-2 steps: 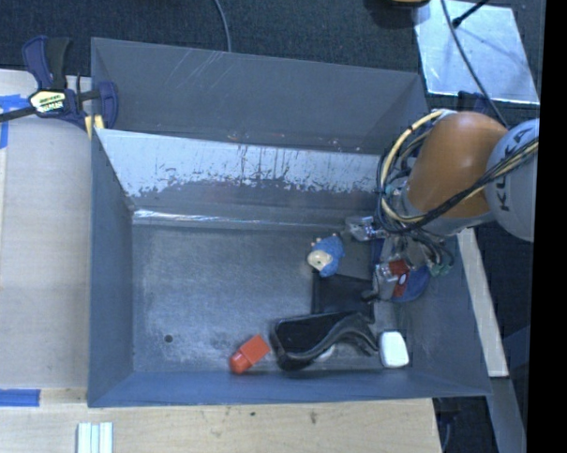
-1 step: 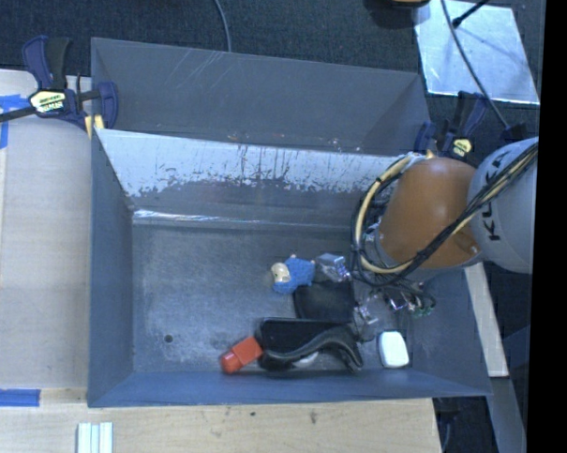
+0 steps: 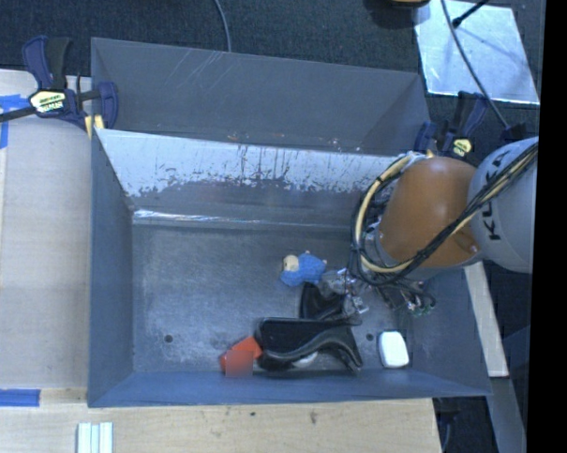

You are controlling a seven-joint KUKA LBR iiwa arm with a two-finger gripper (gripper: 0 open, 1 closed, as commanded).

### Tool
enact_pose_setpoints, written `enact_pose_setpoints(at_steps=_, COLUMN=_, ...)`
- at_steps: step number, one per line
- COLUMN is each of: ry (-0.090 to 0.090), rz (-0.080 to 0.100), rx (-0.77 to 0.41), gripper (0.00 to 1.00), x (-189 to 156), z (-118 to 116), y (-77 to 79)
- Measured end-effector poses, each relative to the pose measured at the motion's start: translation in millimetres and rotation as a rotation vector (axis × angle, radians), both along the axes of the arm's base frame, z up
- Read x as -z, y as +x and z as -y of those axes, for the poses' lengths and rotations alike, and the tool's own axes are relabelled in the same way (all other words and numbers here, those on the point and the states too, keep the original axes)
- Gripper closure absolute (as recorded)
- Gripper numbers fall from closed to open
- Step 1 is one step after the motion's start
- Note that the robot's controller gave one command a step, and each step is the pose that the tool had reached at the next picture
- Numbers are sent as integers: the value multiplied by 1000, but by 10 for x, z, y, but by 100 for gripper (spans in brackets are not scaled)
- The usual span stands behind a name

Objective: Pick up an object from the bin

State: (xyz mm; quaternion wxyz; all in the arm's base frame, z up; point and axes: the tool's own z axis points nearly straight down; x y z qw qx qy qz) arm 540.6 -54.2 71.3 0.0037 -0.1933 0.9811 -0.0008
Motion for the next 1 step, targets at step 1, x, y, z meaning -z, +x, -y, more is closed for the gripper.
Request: enact_pose_setpoints(at_steps=1, ry=2, rz=6, rx=-63, gripper=100, x=-1513, z=-887, y=311)
